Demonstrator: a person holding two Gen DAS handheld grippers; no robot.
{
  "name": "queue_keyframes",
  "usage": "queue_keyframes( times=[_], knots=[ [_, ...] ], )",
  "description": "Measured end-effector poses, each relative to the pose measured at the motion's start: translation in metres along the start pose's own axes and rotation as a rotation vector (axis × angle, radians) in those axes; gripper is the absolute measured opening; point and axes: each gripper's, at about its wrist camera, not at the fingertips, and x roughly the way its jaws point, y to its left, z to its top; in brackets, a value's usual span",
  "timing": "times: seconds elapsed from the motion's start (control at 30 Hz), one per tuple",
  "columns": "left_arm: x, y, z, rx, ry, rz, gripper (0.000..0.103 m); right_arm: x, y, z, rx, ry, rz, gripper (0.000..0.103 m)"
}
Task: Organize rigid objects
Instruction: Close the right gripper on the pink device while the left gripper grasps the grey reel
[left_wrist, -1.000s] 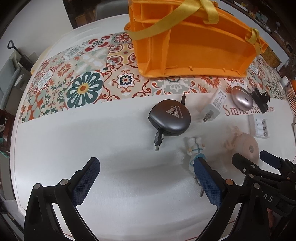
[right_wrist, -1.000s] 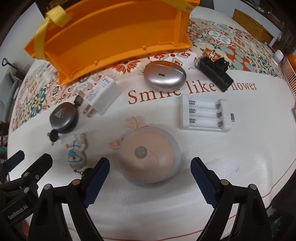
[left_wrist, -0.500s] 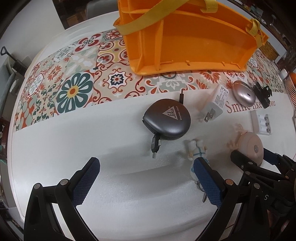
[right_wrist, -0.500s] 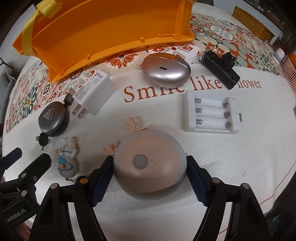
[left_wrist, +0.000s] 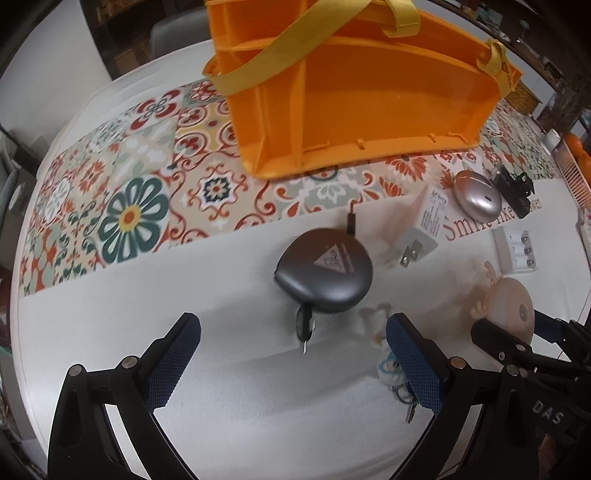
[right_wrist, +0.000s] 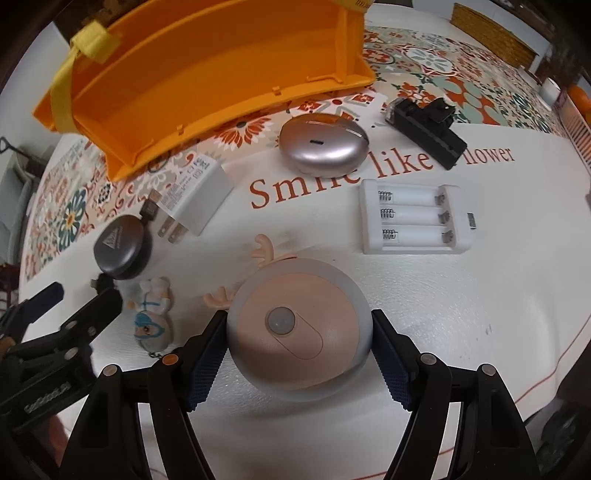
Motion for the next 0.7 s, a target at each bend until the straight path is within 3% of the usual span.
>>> queue_keyframes(
  times=[0.23, 0.7],
  knots=[
    [0.016, -0.005, 0.01, 0.027, 0.004, -0.02, 0.099, -0.009, -0.003, 0.005, 0.022, -0.02, 0.005, 0.075],
    [0.034, -0.015, 0.019, 0.06, -0.007, -0.023, 0.072, 0.007, 0.001, 0.006, 0.042, -0.018, -0.003, 0.075]
  ],
)
